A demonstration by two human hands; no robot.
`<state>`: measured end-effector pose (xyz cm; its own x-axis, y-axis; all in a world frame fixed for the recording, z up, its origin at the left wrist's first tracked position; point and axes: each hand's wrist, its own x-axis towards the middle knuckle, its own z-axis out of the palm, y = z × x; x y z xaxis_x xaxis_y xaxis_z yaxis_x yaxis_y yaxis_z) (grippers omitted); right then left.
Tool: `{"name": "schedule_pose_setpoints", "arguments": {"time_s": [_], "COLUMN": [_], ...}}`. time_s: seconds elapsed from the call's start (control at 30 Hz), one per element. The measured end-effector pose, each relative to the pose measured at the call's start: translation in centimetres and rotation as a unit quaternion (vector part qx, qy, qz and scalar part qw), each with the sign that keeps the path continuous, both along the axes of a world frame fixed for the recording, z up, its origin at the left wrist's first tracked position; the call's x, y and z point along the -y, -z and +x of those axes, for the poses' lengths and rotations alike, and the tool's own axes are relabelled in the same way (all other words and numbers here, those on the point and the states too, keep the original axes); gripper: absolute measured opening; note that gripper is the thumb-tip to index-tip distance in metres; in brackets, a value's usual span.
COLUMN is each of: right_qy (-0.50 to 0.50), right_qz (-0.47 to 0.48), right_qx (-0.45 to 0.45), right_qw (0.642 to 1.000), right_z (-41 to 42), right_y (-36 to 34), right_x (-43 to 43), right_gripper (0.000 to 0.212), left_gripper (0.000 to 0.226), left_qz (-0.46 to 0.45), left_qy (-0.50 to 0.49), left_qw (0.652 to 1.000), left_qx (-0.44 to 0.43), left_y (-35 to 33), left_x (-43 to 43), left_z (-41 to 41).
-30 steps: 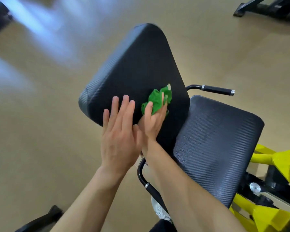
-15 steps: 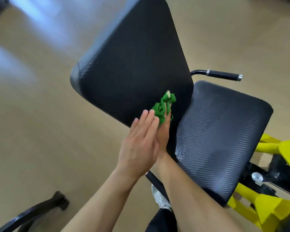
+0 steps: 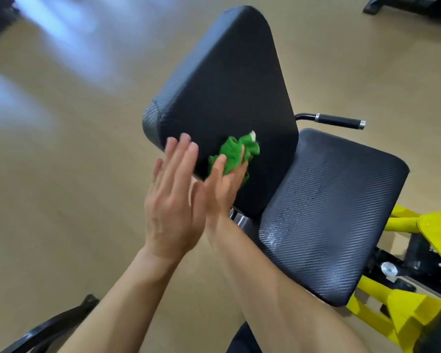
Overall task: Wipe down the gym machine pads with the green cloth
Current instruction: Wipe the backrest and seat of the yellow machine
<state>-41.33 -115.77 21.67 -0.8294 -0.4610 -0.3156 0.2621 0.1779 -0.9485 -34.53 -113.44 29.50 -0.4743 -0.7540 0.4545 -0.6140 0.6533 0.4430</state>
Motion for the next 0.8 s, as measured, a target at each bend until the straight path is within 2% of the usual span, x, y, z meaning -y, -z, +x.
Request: {"name": "schedule_pose_setpoints", "arguments": {"time_s": [0.07,0.13,0.2,0.27,0.33,0.37,0.4,0.47,0.53,0.6,0.7,0.73,0.8], "right_qy": [-0.081,-0.126,-0.176,-0.236,-0.285,-0.298,-0.304,-0.296,-0.286,-0.283,-0.227,-0.205,-0.241], "right_qz": [-0.062,-0.093,-0.110,-0.121,-0.094,-0.064,-0.028,0.056,0.095,0.116,0.230,0.247,0.250], "right_qx": [-0.122,-0.228,-0.341,-0.439,-0.496,-0.503,-0.489,-0.406,-0.258,-0.111,0.064,0.128,0.163], "right_qw": [0.987,0.961,0.917,0.858,0.815,0.809,0.817,0.863,0.918,0.946,0.944,0.939,0.923], "right_z": [0.8,1.4,0.8,-0.3,-1.5,-1.8,-2.0,-1.9,-1.6,-1.4,-1.8,-2.0,-2.5], "right_y": [-5.0,-6.1,-4.5,-2.2,0.9,2.8,4.6,7.6,10.2,11.8,13.1,13.2,11.3], "right_x": [0.4,0.5,0.2,-0.7,-2.2,-3.0,-3.9,-6.2,-8.6,-10.5,-11.3,-11.6,-12.4], "right_gripper": [0.059,0.058,0.060,0.060,0.066,0.073,0.081,0.094,0.088,0.076,0.056,0.049,0.038], "left_gripper": [0.049,0.052,0.053,0.053,0.052,0.051,0.049,0.045,0.040,0.036,0.035,0.034,0.029], "left_qz": [-0.008,-0.022,0.014,0.062,0.103,0.124,0.147,0.211,0.309,0.434,0.568,0.595,0.631], "left_qy": [-0.039,-0.079,-0.119,-0.159,-0.179,-0.183,-0.187,-0.194,-0.208,-0.233,-0.323,-0.343,-0.352], "left_qw": [0.996,0.986,0.976,0.964,0.960,0.958,0.954,0.941,0.916,0.861,0.742,0.711,0.668], "left_qx": [-0.078,-0.144,-0.182,-0.203,-0.191,-0.184,-0.183,-0.178,-0.147,-0.127,-0.150,-0.153,-0.179], "left_y": [-2.1,-2.8,-2.2,-0.6,2.0,3.4,4.9,7.3,9.1,11.0,12.9,12.9,12.5], "left_x": [0.9,1.5,1.6,0.8,-0.6,-1.5,-2.5,-4.6,-6.5,-7.7,-8.4,-8.6,-9.4], "left_z": [0.8,1.1,1.5,1.2,0.5,0.2,-0.3,-1.4,-2.5,-3.1,-2.6,-2.3,-1.7]}}
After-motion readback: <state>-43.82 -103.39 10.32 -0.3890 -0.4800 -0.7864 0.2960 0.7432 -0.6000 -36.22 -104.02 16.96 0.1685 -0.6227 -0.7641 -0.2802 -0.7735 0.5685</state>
